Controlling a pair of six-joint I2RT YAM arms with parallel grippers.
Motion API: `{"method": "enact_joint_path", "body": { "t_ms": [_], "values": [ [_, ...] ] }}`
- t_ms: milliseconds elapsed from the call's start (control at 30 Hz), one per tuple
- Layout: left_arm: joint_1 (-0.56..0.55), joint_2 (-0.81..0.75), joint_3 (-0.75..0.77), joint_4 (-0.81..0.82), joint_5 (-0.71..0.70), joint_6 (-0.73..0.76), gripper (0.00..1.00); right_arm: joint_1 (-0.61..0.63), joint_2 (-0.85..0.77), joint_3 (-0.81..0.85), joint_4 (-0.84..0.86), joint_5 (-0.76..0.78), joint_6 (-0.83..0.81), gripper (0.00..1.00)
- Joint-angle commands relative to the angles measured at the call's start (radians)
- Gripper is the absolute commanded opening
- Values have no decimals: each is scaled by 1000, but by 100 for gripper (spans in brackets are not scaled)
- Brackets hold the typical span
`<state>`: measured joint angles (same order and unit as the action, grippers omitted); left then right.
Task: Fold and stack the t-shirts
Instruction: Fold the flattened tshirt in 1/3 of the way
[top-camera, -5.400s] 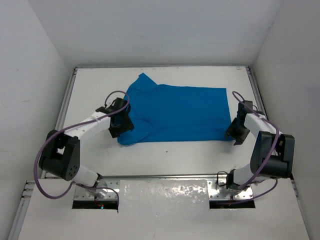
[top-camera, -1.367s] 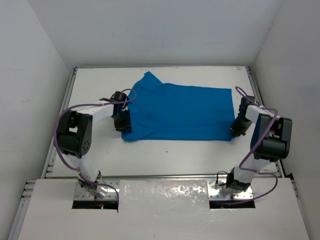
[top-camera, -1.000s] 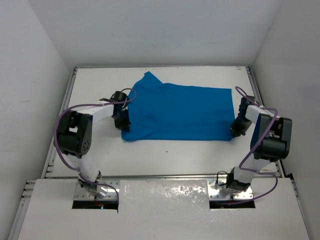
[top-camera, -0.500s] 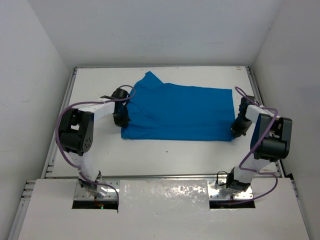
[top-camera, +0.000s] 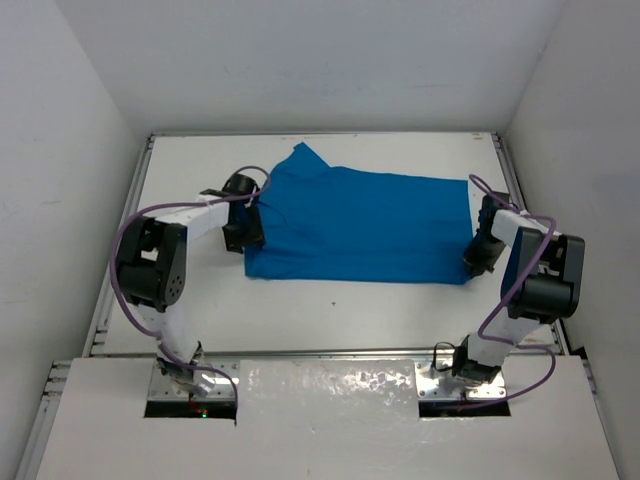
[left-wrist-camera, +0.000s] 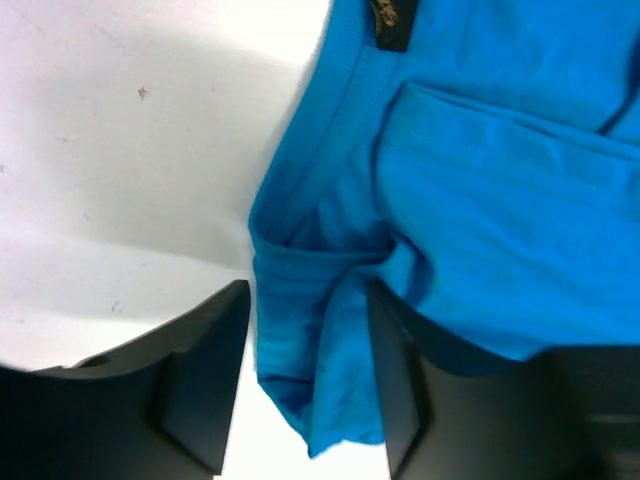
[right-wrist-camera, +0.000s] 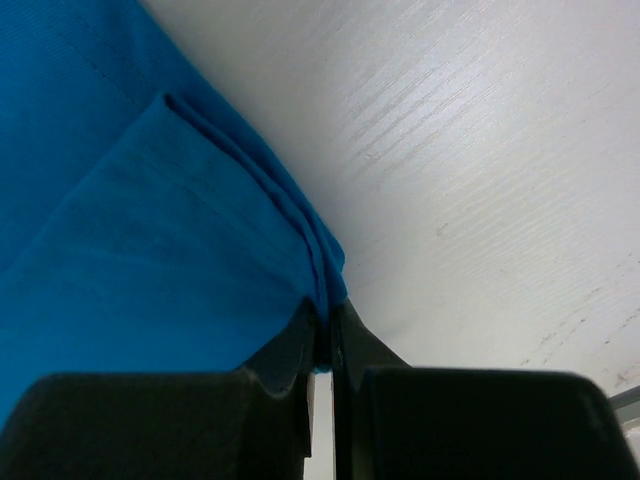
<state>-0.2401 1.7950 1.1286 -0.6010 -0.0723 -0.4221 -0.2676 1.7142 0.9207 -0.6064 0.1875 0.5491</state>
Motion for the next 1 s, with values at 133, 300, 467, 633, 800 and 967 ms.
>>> {"method": "enact_joint_path", "body": {
  "t_ms": [133, 300, 467, 633, 800, 967],
  "values": [
    [7, -37, 151, 3, 110, 86, 49, -9, -53, 7, 31, -11, -40, 11],
    [5, 47, 204, 23, 154, 126, 47, 4, -70, -6, 48, -36, -67, 18],
    [5, 113, 237, 36, 170, 164, 40, 4, -74, -5, 48, -43, -74, 19],
    [5, 138, 283, 12, 140, 158, 39, 11, -80, 26, 30, -45, -89, 23],
    [5, 83, 298, -25, 97, 137, 42, 21, -145, 64, -24, -72, -84, 33],
    [5, 29, 246, -86, 77, 120, 49, 25, -157, 76, -67, -79, -58, 46]
  ]
}}
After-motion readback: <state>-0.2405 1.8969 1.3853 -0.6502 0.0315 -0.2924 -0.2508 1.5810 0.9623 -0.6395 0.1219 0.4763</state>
